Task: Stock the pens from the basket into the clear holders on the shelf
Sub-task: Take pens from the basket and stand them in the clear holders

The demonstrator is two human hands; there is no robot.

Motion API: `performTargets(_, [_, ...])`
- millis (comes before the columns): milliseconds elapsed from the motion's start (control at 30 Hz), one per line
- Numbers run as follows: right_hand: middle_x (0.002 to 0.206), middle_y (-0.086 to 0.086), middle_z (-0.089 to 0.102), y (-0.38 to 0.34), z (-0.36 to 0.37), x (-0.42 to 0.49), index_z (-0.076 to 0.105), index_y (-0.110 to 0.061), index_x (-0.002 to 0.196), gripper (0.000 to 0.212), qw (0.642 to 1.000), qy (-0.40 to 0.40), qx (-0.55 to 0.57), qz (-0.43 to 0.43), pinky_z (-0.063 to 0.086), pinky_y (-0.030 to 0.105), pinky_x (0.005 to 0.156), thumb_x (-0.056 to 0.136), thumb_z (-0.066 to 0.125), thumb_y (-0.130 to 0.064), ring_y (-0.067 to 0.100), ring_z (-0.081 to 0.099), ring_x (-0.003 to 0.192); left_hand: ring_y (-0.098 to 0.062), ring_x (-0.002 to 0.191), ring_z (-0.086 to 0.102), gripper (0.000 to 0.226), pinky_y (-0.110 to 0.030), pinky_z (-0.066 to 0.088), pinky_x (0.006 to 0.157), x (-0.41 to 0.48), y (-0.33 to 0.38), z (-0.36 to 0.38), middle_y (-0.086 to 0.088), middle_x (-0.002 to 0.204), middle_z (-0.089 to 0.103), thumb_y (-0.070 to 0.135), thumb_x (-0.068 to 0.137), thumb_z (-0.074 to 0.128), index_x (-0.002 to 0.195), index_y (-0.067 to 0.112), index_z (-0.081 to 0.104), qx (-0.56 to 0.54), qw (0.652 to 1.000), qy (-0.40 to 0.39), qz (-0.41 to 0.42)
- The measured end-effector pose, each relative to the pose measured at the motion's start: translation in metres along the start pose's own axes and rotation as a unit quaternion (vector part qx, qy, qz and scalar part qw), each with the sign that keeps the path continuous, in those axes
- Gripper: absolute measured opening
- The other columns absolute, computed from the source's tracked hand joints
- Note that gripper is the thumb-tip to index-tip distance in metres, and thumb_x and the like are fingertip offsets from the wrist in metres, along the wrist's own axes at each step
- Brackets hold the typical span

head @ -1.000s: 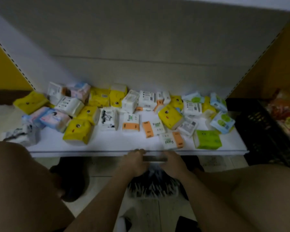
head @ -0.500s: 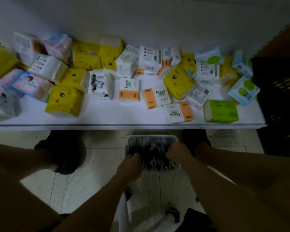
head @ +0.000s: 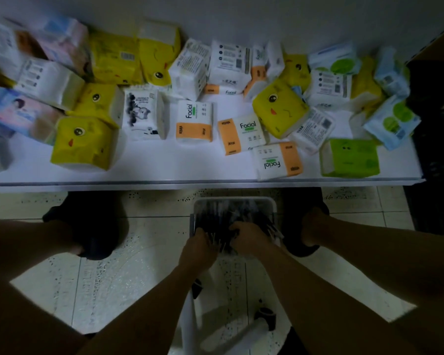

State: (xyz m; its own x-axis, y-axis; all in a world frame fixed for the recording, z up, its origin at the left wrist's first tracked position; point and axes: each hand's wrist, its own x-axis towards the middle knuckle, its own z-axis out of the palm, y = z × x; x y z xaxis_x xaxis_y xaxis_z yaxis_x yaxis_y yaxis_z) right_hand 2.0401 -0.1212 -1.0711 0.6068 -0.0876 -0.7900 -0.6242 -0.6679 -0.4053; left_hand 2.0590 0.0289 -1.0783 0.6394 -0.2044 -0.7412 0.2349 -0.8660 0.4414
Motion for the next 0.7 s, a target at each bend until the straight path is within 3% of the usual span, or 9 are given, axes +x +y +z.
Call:
performTargets(133, [0.132, 0.013, 0.056, 0.004, 0.014, 0.008, 0.059, -0.016, 0.129, 0.039, 0.998, -0.038, -0.041, -0.001, 0.043, 0.034, 0.104, 0.091, 0.061, -0.026, 0.029, 0.052, 0.121, -0.027, 0.082, 0.06, 0.033, -0.034, 0.048, 0.069, 0.005, 0.0, 0.002, -0.013, 0.102, 0.063, 0.035, 0.093, 0.055, 0.114, 0.011, 0.045, 0.028, 1.0, -0.011, 0.006])
performTargets(233, [0.141, 0.013, 0.044, 0.008, 0.024, 0.016, 0.05, -0.024, 0.137, 0.051, 0.993, -0.044, -0.109, 0.019, 0.04, 0.04, 0.107, 0.089, 0.063, -0.037, 0.034, 0.044, 0.127, -0.023, 0.082, 0.059, 0.031, -0.031, 0.046, 0.067, 0.005, 0.001, 0.003, -0.008, 0.101, 0.062, 0.04, 0.095, 0.05, 0.113, 0.015, 0.047, 0.098, 0.995, -0.002, 0.024])
performTargets(333, [0.144, 0.012, 0.04, 0.01, 0.029, 0.018, 0.044, -0.026, 0.14, 0.057, 0.983, -0.009, -0.182, 0.017, 0.037, 0.046, 0.109, 0.089, 0.061, -0.043, 0.036, 0.04, 0.131, -0.021, 0.083, 0.062, 0.026, -0.033, 0.053, 0.07, 0.006, 0.005, 0.003, -0.003, 0.094, 0.064, 0.037, 0.095, 0.048, 0.107, 0.017, 0.06, 0.159, 0.987, 0.005, 0.017])
performTargets(467, [0.148, 0.007, 0.039, 0.011, 0.033, 0.024, 0.04, -0.03, 0.143, 0.057, 0.986, -0.015, -0.165, 0.009, 0.033, 0.045, 0.111, 0.089, 0.057, -0.04, 0.032, 0.035, 0.136, -0.021, 0.078, 0.061, 0.024, -0.029, 0.05, 0.068, 0.012, 0.011, 0.0, -0.003, 0.087, 0.064, 0.033, 0.093, 0.051, 0.093, 0.014, 0.065, 0.118, 0.992, -0.014, -0.039])
performTargets(600, [0.13, 0.012, 0.057, 0.007, 0.025, 0.026, 0.057, -0.016, 0.132, 0.038, 0.999, -0.017, -0.041, 0.028, 0.045, 0.034, 0.1, 0.096, 0.052, -0.027, 0.031, 0.053, 0.119, -0.023, 0.075, 0.066, 0.031, -0.033, 0.057, 0.069, 0.018, 0.01, -0.005, -0.008, 0.084, 0.067, 0.037, 0.089, 0.054, 0.091, 0.009, 0.064, -0.021, 0.996, -0.035, -0.085])
performTargets(700, [0.106, 0.015, 0.067, 0.008, 0.02, 0.027, 0.069, -0.007, 0.11, 0.023, 0.999, 0.006, 0.025, 0.031, 0.053, 0.036, 0.088, 0.092, 0.056, -0.014, 0.031, 0.062, 0.1, -0.032, 0.105, 0.061, 0.029, -0.038, 0.05, 0.09, 0.018, 0.011, -0.011, -0.018, 0.114, 0.062, 0.019, 0.099, 0.041, 0.116, -0.001, 0.053, 0.012, 0.996, -0.029, -0.087])
